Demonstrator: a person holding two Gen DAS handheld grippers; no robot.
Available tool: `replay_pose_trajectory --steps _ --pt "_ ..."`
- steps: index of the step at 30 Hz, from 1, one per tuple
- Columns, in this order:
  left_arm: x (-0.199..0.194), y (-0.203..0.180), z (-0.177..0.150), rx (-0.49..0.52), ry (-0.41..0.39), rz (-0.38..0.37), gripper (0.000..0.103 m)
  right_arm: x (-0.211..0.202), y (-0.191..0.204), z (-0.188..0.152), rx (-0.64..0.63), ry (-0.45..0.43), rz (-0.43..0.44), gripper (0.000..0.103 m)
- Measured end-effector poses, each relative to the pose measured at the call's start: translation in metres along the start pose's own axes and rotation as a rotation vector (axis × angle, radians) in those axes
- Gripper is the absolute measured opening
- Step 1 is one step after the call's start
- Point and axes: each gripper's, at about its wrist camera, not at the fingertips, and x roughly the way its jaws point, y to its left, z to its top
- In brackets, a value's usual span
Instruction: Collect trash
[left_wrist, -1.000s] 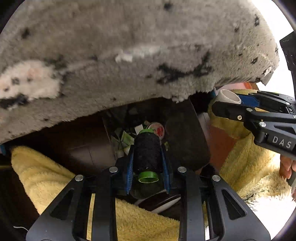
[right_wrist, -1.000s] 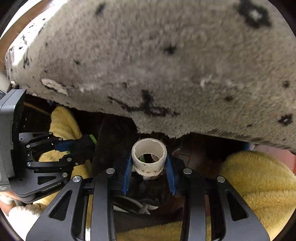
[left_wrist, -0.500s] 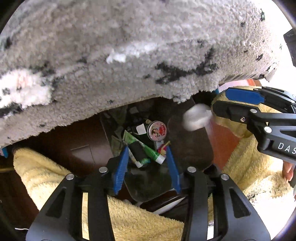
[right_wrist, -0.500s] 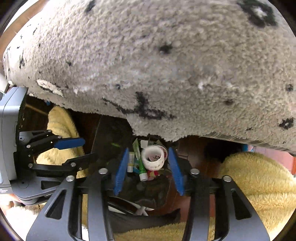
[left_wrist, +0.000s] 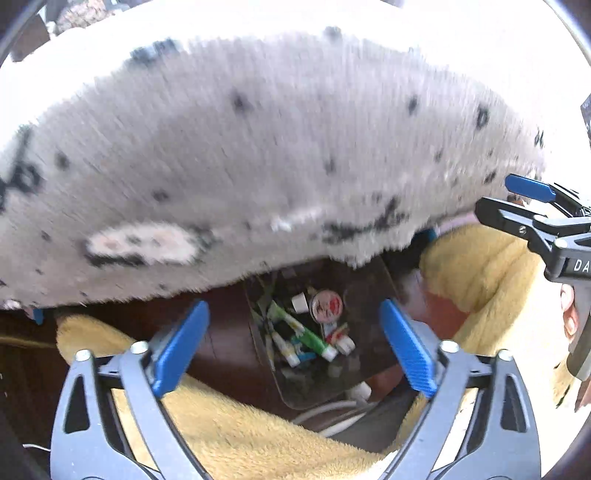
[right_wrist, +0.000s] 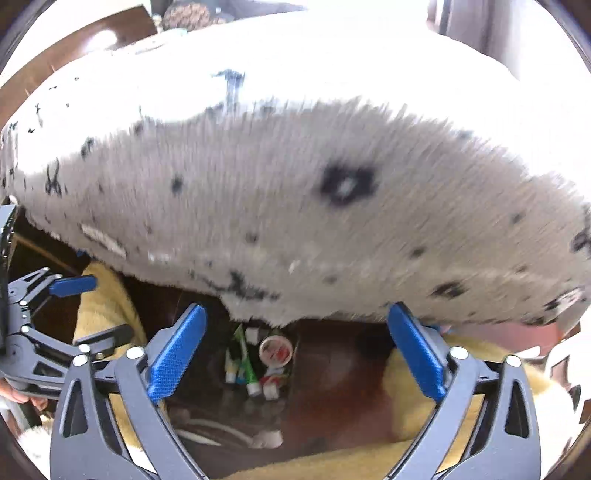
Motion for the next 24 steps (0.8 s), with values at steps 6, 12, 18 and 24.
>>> replay_pose_trajectory --steps 6,12,18,24 --pt "-0.058 0.006 0.031 0.014 -0.186 0.048 0.095 -0.049 -0.006 0.030 -0.010 -0.152 -0.027 0.100" --pt "-0.120 0.019 0.073 -0.009 -0.419 0.151 0.095 -0.109 -0.017 0.061 -0.012 -0.415 -0.044 0.100" --pt "-0.182 0.028 0.105 -0.038 -0.611 0.221 0.095 -0.148 -0.031 0.092 0.040 -0.580 -0.083 0.100" --pt "-0.235 0.030 0.136 -0.065 -0.717 0.258 0.095 -0.184 -0.041 0.114 0.104 -0.697 -0.094 0.100"
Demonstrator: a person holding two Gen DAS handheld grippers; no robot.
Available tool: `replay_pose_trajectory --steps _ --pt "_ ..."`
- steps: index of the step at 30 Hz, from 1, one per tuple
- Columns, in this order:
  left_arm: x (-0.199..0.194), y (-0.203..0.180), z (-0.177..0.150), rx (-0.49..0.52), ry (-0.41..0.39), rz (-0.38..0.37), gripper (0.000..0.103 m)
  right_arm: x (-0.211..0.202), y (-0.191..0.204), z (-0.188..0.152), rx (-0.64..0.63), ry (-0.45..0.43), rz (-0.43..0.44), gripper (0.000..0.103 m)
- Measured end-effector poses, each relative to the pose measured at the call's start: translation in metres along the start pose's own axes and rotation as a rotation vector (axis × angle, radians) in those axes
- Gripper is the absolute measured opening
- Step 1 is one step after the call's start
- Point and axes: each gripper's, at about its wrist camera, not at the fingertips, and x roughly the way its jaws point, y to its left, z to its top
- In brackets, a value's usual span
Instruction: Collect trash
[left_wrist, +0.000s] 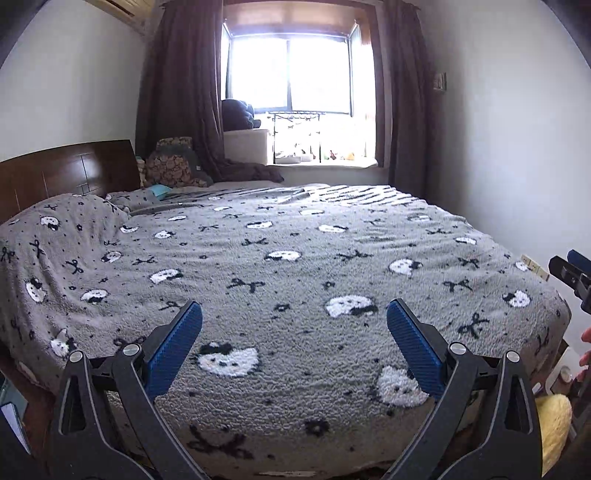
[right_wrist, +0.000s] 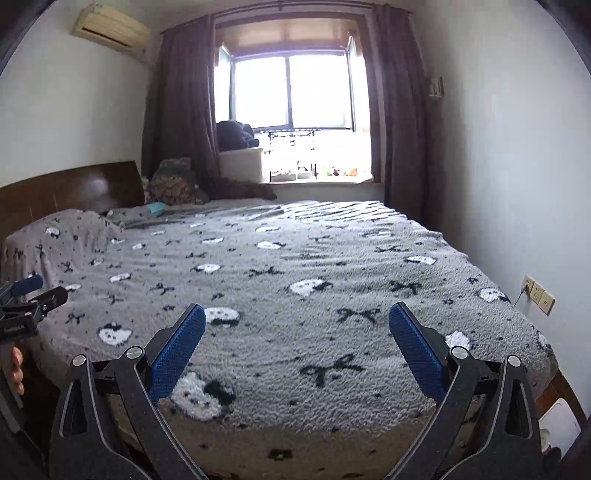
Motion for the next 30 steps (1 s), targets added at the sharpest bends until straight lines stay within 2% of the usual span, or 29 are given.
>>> replay_pose_trajectory --steps 4,9,30 --pt "-0.014 0.003 0.019 -0.032 -0.056 0.024 0.095 -0.005 0.002 0.015 0.008 -0.021 -0.005 0.100" --pt "-0.024 0.004 0.026 -0.050 -0.084 0.049 0.095 -0.010 0.010 0.024 -0.011 -0.034 -0.014 0.100" --pt "-0.027 -0.001 0.015 -0.023 -0.060 0.075 0.095 -0.015 0.021 0.024 -0.023 -0.026 -0.014 0.100"
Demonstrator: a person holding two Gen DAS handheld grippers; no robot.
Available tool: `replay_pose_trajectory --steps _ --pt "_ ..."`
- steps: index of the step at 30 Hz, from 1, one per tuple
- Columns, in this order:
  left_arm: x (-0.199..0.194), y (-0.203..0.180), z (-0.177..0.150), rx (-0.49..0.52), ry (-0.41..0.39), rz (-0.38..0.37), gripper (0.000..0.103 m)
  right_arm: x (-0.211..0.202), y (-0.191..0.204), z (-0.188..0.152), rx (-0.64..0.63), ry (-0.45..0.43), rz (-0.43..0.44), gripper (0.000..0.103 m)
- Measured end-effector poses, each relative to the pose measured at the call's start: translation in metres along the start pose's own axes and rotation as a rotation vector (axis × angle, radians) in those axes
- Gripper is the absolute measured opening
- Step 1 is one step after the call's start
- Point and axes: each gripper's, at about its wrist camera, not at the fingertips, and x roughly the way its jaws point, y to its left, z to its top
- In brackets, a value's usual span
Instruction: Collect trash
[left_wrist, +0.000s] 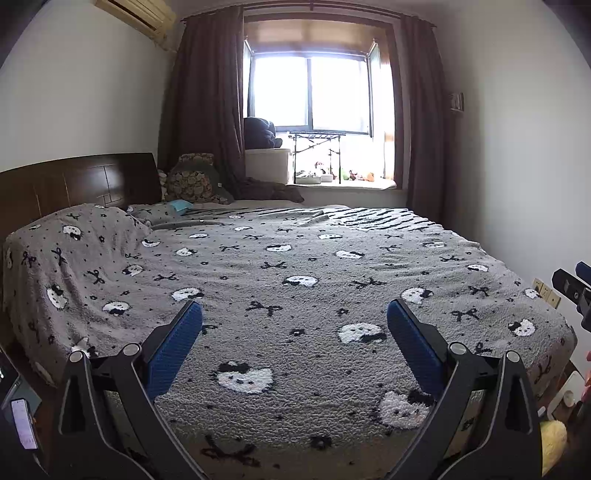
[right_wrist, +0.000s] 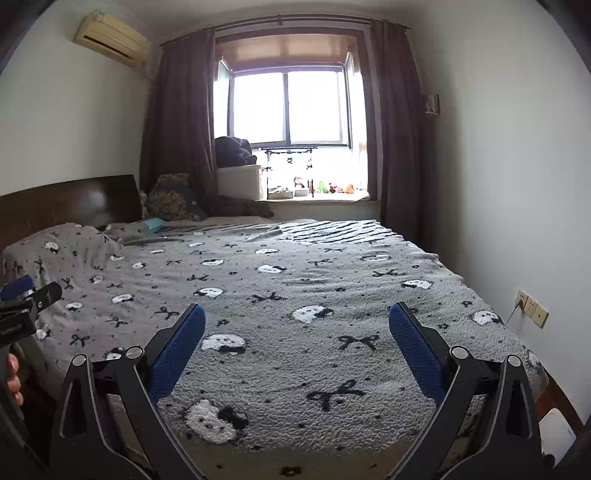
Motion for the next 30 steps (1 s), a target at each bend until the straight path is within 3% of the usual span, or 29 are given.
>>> replay_pose_trajectory --steps 30 --pt "0.0006 0.0023 -0.0003 -0.002 0.004 0.025 0.095 0.0033 0.0057 0.0003 -0.013 0.008 0.014 0.100"
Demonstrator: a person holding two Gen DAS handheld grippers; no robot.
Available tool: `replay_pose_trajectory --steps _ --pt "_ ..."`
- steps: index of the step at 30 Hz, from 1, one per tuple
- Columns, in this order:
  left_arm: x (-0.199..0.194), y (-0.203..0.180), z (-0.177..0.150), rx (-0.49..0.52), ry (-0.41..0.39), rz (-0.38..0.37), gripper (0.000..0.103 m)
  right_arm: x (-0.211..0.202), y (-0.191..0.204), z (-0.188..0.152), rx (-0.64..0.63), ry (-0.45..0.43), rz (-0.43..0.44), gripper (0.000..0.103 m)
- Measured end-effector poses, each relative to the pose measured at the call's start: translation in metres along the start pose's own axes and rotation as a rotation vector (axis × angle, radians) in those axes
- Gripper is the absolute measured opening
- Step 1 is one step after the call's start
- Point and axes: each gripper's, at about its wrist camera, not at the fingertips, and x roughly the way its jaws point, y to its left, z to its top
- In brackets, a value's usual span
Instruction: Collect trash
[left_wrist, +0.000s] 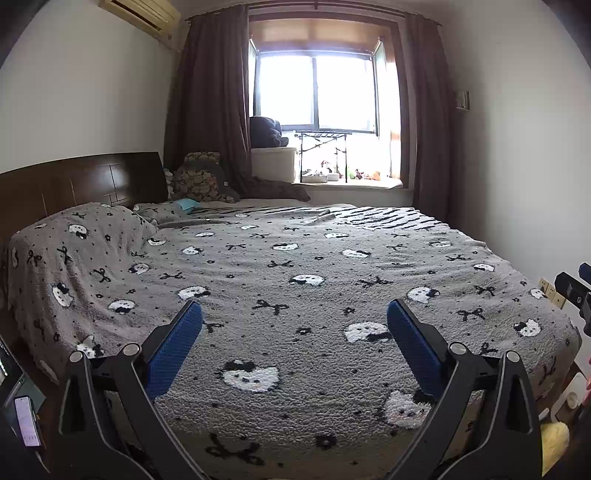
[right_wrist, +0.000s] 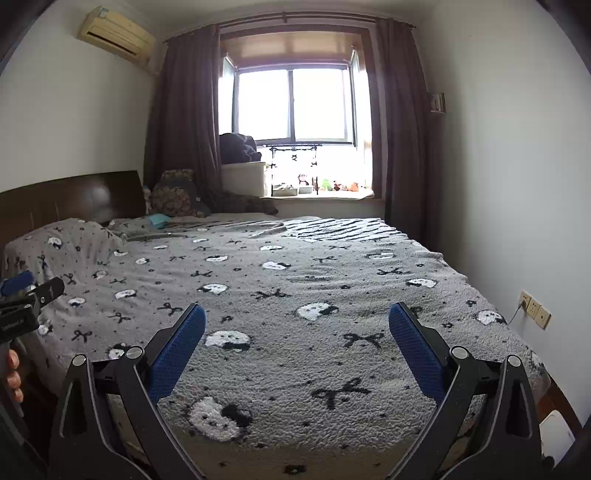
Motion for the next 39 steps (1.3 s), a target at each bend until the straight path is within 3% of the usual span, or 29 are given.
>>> replay_pose_trajectory --steps 39 --pt "-0.0020 0.0048 0.0007 -0.013 -0.003 0.002 0.095 0.0005 0.0031 0.0011 -0.006 -0.003 0.009 0.100"
